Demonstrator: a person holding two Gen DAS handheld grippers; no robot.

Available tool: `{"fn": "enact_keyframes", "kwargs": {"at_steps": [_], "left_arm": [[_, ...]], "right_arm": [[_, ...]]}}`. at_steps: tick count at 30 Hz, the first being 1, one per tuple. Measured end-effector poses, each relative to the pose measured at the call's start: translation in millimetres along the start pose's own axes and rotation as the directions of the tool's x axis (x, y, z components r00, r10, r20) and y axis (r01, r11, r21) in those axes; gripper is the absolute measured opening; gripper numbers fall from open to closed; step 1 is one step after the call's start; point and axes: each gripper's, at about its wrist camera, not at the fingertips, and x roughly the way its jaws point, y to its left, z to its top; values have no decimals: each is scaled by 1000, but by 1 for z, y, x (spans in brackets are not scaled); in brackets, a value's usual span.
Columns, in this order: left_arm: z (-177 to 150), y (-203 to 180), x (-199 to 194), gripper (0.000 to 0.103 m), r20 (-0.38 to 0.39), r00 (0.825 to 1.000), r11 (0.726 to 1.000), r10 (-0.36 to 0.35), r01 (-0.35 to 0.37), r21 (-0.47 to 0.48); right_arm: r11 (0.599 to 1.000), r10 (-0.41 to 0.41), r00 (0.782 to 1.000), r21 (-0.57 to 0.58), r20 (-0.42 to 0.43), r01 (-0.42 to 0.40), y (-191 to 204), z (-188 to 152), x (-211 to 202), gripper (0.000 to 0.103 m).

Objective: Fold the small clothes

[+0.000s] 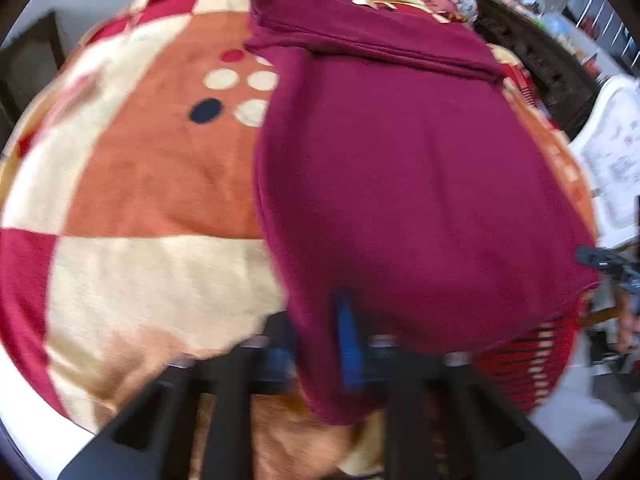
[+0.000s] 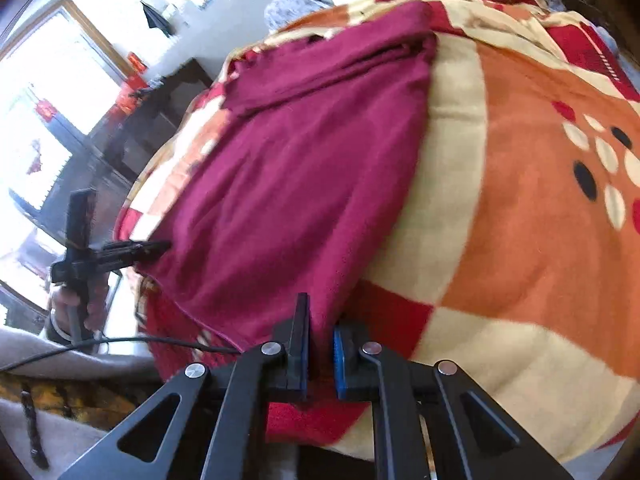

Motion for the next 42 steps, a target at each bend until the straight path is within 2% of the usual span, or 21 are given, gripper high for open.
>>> {"fn": "enact_keyframes", "kwargs": {"at_steps": [3,7,11,14,18,22,24,26,28,31,32,33,34,35,36,37,38,39,42], "left_arm": [[8,0,-5,8,-3,1000,1000,-18,18,23],[37,7,-30,8,49,993,994,-107,107,12],[94,17,-56,8,146,978,988,-151,152,0],[143,20,-65,8,217,967,990,-135,139,-2],[224,25,-49,8,263,960,993,-99,113,-36],[290,30,-13,8,262,965,995,-28,53,-89],[316,36,10,8,254,967,992,-6,37,-120],[336,42,33,9,227,974,989,-14,47,-138],[348,50,43,16,212,976,985,-41,75,-155],[353,56,37,31,222,968,978,-115,149,-143],[352,58,32,35,233,963,975,-138,173,-139],[351,60,26,43,240,959,972,-153,190,-138],[350,61,18,58,257,956,973,-140,182,-145],[349,61,13,64,283,954,976,-104,153,-156],[348,63,2,77,336,941,980,-46,108,-170],[348,65,-5,81,370,929,980,-21,92,-175],[349,67,-11,81,380,924,979,-31,104,-174],[349,68,-11,81,372,927,978,-45,117,-173],[345,60,-6,81,354,933,979,-70,132,-154]], "right_arm": [[997,77,995,0,62,-77,6,14,-8,11],[989,148,976,-12,158,-148,9,44,-23,11],[990,142,956,-42,257,-136,7,93,-32,11],[990,141,940,-36,312,-137,-1,144,-29,11],[996,89,935,-15,344,-89,-19,214,-11,10],[997,-27,933,80,358,-2,-52,279,19,10],[989,-71,941,147,332,22,-76,305,46,11],[974,-118,958,216,262,61,-101,321,76,13],[965,-147,965,247,216,91,-114,327,89,14],[960,-94,956,279,278,14,-122,324,73,21],[959,-82,950,282,300,-6,-122,321,66,31],[960,-105,942,281,319,12,-119,318,57,44],[958,-143,930,284,337,44,-117,317,51,73],[953,-184,907,296,378,69,-116,315,41,78],[952,-179,896,303,407,52,-117,315,34,78],[951,-154,896,308,416,20,-118,315,29,75],[953,-128,901,304,415,-5,-116,316,26,71],[959,-116,906,283,406,-4,-110,316,26,69],[988,-140,929,111,344,108,-69,316,44,47]]}}
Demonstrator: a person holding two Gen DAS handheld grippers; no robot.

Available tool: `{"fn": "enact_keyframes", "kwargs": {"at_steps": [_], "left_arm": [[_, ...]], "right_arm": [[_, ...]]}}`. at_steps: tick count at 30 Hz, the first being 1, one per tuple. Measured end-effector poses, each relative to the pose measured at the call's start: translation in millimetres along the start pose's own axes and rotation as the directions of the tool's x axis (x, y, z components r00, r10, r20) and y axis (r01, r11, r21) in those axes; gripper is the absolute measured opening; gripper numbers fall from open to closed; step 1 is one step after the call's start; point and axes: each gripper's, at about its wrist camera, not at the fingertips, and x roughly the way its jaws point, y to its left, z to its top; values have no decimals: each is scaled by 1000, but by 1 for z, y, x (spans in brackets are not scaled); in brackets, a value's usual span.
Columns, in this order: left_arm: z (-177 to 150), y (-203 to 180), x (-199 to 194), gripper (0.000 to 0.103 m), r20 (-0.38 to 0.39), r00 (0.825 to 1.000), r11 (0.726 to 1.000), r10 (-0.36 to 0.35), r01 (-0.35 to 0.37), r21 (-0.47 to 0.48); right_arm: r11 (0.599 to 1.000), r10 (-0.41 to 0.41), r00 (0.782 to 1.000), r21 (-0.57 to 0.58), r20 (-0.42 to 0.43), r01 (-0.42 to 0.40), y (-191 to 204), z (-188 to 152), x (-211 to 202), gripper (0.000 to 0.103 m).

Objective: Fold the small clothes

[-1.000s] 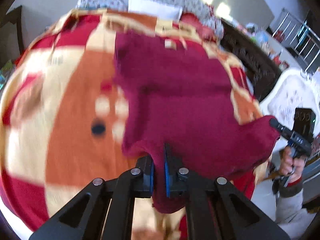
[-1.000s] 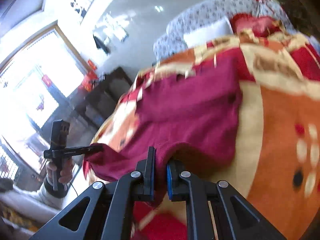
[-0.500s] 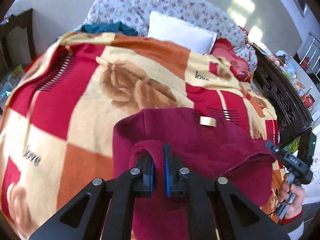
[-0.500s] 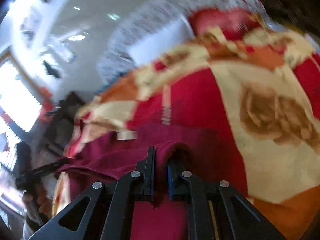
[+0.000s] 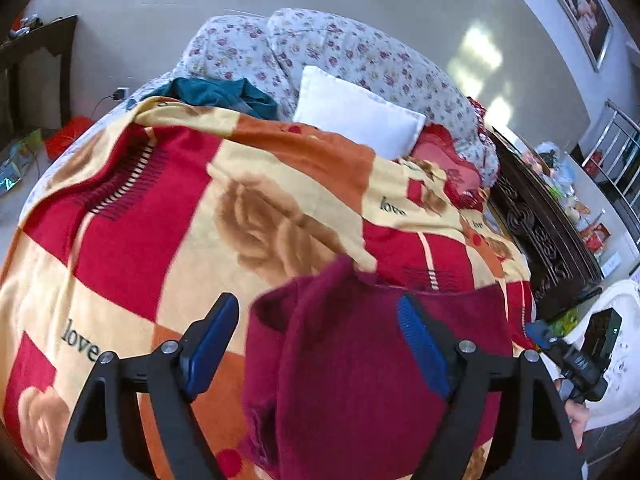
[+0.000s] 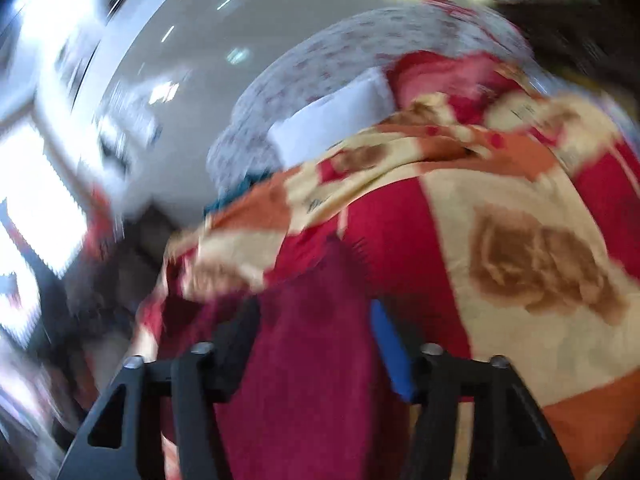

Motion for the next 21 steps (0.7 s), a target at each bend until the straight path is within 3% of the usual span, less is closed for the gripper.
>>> {"fn": "enact_keyframes", "kwargs": {"at_steps": [2,6,10,12,16,18,20,21], "left_arm": [[-6,-10,14,81,-33,999,999,7,-6,41],[-18,-21,54,81,-94,992,993,83,-75,87],[-16,-5,101,81,-136,972,981,192,-187,49],[-15,6,113,81,-160,969,982,190,-189,23],[-20,0,91,81,-135,977,986,165,-158,57],[-29,-2,66,81,-124,984,990,131,-123,73],[-45,0,38,81,-111,990,992,92,-82,93],[-55,3,23,81,-105,992,992,74,-63,106]], "right_arm": [[992,-50,998,-114,-48,45,25,-6,20,34],[966,-213,973,-167,-83,197,29,-5,68,33],[947,-314,938,-120,-150,298,-4,-4,115,33],[949,-314,926,-108,-208,297,-14,-7,131,33],[948,-307,939,-134,-154,288,1,-7,109,36],[966,-247,960,-114,-130,233,14,-13,88,45],[988,-135,982,-96,-131,123,32,-24,64,63],[993,-87,987,-94,-135,75,39,-32,56,66]]}}
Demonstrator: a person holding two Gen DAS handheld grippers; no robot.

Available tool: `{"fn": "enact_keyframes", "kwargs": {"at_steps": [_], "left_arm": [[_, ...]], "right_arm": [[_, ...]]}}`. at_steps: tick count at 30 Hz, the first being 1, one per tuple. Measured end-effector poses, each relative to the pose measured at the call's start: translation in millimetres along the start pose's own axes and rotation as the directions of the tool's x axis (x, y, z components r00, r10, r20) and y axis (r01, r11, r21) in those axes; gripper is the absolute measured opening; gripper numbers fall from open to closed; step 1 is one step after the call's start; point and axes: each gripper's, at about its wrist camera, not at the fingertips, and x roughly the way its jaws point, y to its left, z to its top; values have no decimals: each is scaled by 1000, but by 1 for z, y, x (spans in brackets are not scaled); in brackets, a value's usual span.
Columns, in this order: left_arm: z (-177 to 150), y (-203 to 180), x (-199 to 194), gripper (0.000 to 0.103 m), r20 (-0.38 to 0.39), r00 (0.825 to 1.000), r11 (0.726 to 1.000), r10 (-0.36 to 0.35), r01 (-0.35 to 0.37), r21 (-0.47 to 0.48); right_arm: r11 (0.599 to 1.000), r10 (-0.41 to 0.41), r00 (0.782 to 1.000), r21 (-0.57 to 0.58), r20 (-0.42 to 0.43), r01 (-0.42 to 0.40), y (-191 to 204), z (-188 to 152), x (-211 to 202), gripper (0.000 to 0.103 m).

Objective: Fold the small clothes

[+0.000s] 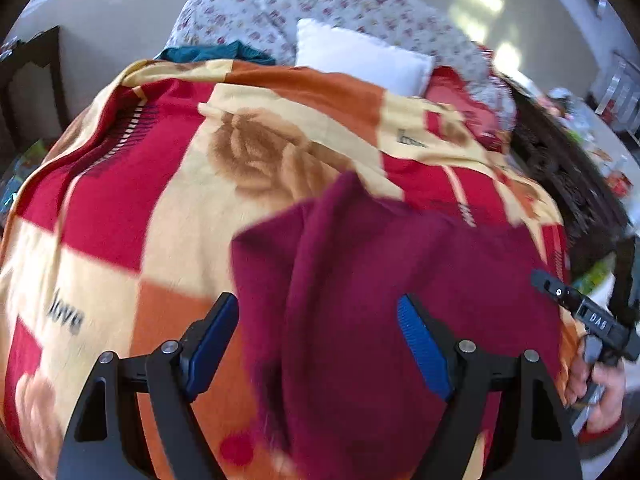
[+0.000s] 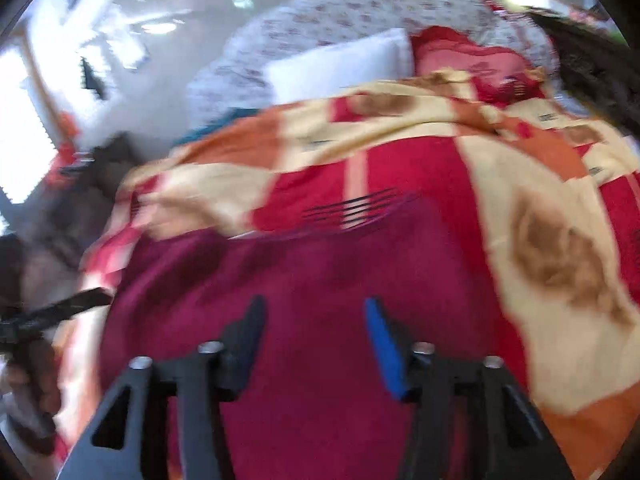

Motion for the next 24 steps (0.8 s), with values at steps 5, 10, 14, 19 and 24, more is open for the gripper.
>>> {"fn": "enact_keyframes", "kwargs": {"at_steps": [5,10,14,19,24], "left_arm": [[-63,18,-37,81,-21,999,998,-38,39,53],[-106,25,-26,81,-77,997,995,-25,33,98],[-117,10,-20,80,-61,998,979,-23,35,203],[-114,-3,-12,61,-47,998,970,-29,40,239],[-118,-16,1,9,-91,995,948,-33,60,313]], "right_arm": [[986,115,991,-115,-70,-122,50,-51,-20,67],[975,119,984,-170,-134,-141,72,-84,-18,67],[980,131,980,-133,-147,-151,67,-93,-19,67],[988,105,984,-96,-144,-119,51,-95,-20,67],[995,90,989,-35,-115,-95,29,-94,-35,67]]}}
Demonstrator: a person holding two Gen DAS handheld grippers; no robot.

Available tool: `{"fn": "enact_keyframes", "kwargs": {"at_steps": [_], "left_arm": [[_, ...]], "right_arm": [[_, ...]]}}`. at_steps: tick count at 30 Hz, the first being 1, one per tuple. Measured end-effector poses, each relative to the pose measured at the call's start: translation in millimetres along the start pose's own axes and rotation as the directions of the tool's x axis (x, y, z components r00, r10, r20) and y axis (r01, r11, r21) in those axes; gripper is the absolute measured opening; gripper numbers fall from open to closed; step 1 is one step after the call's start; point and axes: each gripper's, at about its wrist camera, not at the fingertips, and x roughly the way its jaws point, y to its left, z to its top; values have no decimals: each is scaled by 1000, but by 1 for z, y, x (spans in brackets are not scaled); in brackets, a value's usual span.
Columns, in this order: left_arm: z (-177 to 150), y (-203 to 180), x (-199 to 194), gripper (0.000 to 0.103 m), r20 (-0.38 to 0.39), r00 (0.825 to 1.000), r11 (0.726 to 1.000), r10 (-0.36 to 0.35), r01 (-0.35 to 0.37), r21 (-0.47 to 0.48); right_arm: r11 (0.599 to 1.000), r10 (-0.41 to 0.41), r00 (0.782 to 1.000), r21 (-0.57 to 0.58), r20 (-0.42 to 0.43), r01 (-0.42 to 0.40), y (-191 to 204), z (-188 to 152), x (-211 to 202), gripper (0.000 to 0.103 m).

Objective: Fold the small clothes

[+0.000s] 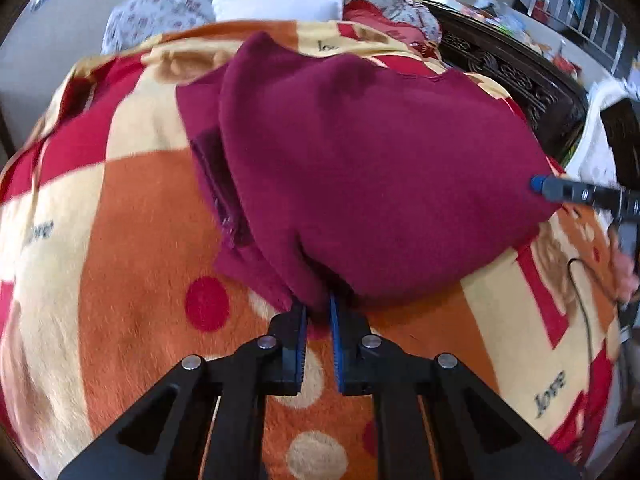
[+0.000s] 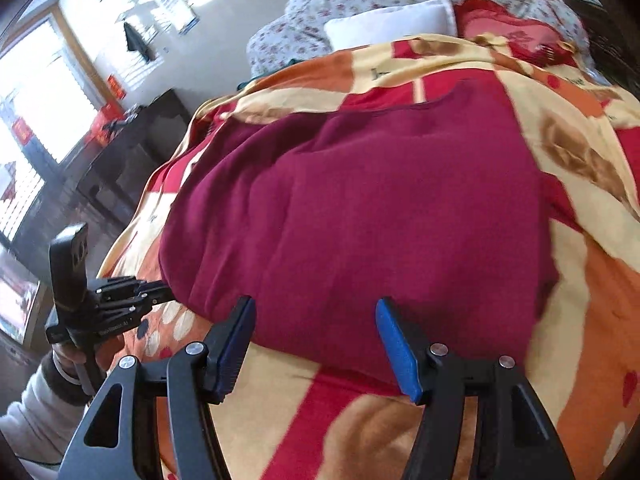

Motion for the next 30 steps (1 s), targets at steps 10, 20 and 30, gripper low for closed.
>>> {"fn": "enact_keyframes", "kwargs": {"at_steps": [10,20,30], "left_arm": [[-19,25,-21,7,-24,1000,999,-13,12,-30],[-20,10,-12,7,-33,999,999,31,-32,-28],[-22,5,-42,22,12,990,990,138,-138,-42]], "right_arm": [[986,-159,982,63,105,153,-45,-10,-60,73],[957,-286,958,-45,1,286,-58,-15,-26,13],[951,-298,955,-82,1,297,-58,-28,-28,7]]}}
